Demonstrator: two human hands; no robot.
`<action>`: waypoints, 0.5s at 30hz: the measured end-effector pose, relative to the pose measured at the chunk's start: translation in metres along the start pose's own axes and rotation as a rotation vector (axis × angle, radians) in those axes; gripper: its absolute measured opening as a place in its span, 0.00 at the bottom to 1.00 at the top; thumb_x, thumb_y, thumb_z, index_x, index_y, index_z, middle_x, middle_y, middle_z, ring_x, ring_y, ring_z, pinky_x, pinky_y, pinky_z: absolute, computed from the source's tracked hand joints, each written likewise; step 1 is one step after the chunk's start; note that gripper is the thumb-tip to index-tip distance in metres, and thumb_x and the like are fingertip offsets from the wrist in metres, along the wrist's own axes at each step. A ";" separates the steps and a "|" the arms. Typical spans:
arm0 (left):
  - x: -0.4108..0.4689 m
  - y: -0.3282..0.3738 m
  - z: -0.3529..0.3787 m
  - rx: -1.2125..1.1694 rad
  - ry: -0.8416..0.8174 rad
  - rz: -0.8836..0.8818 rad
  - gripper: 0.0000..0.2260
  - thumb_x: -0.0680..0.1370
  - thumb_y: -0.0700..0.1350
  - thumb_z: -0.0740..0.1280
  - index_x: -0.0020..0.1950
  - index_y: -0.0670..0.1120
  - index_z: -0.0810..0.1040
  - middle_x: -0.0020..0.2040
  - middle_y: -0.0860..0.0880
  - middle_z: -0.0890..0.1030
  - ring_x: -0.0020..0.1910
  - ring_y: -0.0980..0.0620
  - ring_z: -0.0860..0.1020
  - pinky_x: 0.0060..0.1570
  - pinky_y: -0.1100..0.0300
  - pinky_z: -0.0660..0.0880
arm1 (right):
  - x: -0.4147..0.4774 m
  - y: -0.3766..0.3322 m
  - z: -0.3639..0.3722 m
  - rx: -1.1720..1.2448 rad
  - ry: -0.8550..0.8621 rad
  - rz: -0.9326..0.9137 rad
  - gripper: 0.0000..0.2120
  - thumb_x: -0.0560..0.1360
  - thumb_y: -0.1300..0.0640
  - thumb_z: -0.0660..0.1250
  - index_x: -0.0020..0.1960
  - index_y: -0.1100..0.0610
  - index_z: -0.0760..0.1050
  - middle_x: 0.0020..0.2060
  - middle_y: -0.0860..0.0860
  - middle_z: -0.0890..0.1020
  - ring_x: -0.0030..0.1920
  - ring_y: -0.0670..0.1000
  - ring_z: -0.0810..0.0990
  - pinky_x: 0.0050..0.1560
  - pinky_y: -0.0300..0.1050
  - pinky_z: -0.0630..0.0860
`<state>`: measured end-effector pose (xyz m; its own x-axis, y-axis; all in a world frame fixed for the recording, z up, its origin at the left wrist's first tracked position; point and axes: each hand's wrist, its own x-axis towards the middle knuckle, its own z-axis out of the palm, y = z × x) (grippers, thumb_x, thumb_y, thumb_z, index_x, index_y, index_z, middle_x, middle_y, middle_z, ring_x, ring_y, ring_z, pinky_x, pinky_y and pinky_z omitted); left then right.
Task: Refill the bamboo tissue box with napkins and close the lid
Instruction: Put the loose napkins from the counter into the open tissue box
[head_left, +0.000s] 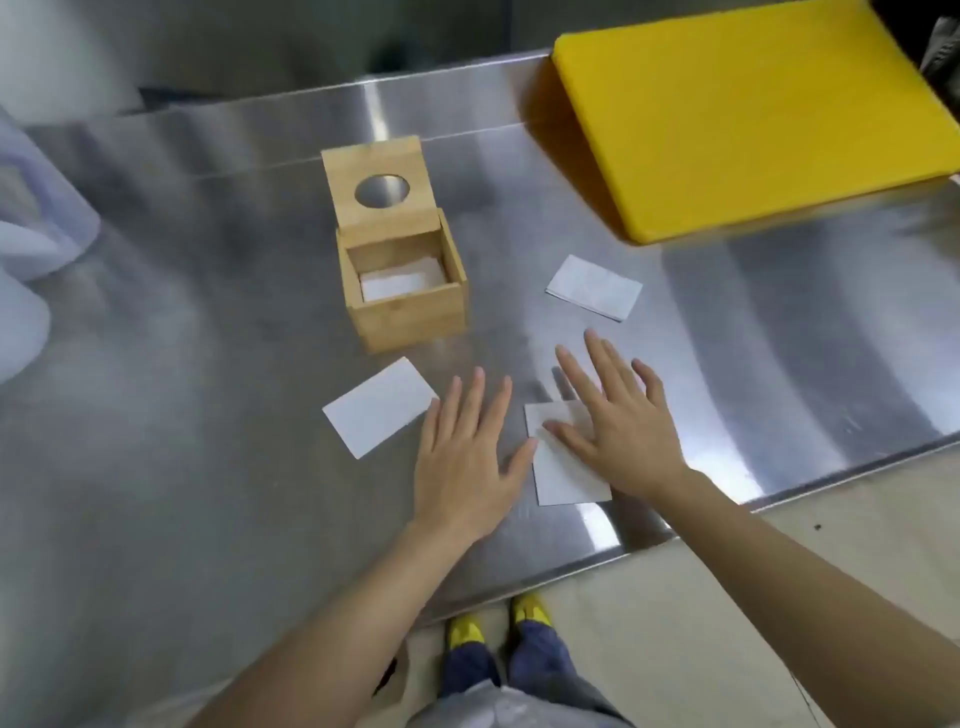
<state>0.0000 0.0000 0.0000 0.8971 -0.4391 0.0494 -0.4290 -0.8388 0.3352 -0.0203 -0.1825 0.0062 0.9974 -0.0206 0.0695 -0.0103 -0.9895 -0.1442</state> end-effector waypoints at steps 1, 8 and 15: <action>-0.001 0.003 0.001 0.003 -0.022 0.009 0.32 0.77 0.66 0.43 0.76 0.51 0.56 0.76 0.45 0.58 0.75 0.44 0.54 0.70 0.51 0.45 | -0.002 0.000 0.001 0.011 -0.038 0.002 0.33 0.74 0.35 0.51 0.74 0.50 0.58 0.74 0.57 0.63 0.73 0.57 0.64 0.68 0.59 0.63; -0.001 0.009 0.018 0.041 -0.106 0.106 0.34 0.74 0.65 0.45 0.75 0.50 0.58 0.77 0.47 0.58 0.76 0.47 0.53 0.70 0.55 0.43 | -0.007 0.003 0.007 0.060 -0.100 -0.031 0.29 0.74 0.40 0.51 0.66 0.58 0.72 0.66 0.54 0.76 0.67 0.55 0.74 0.63 0.54 0.70; 0.006 0.011 0.015 -0.019 -0.147 0.058 0.28 0.76 0.62 0.59 0.73 0.51 0.61 0.76 0.49 0.58 0.75 0.49 0.53 0.70 0.53 0.52 | 0.007 -0.001 0.004 0.099 -0.068 -0.044 0.16 0.73 0.48 0.65 0.52 0.59 0.77 0.46 0.54 0.81 0.48 0.57 0.77 0.49 0.50 0.66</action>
<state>-0.0011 -0.0170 -0.0101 0.8449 -0.5304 -0.0686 -0.4765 -0.8048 0.3539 -0.0126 -0.1809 0.0025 0.9993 0.0354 0.0113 0.0371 -0.9702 -0.2393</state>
